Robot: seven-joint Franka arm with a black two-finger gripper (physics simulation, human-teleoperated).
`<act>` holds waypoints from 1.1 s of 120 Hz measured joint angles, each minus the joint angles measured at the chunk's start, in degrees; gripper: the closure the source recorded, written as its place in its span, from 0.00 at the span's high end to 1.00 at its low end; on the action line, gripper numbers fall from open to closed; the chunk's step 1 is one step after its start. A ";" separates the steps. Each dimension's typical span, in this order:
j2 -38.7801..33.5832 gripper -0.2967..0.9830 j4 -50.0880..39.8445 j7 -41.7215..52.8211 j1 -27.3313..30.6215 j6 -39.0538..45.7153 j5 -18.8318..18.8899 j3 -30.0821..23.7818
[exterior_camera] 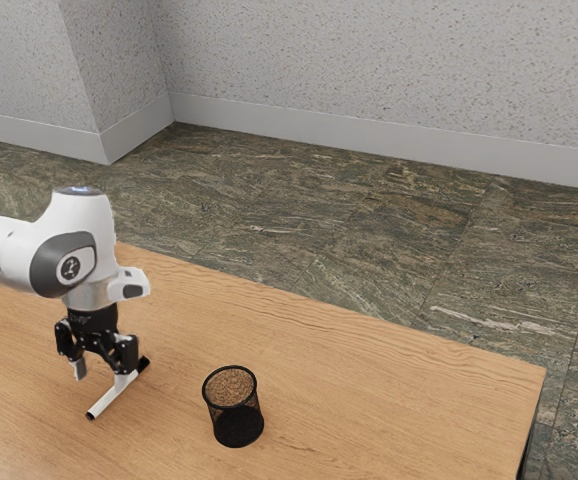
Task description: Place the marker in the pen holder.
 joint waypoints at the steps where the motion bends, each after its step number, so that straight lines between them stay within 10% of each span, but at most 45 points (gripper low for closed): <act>1: 0.07 0.67 -0.29 0.08 0.11 0.34 0.15 0.00; 48: 4.83 0.56 -3.07 2.72 2.03 10.84 3.59 0.00; 98: 5.80 0.22 -3.36 3.91 4.68 14.36 4.88 0.25; 132: 7.30 0.23 -2.19 4.24 3.80 14.49 5.04 0.04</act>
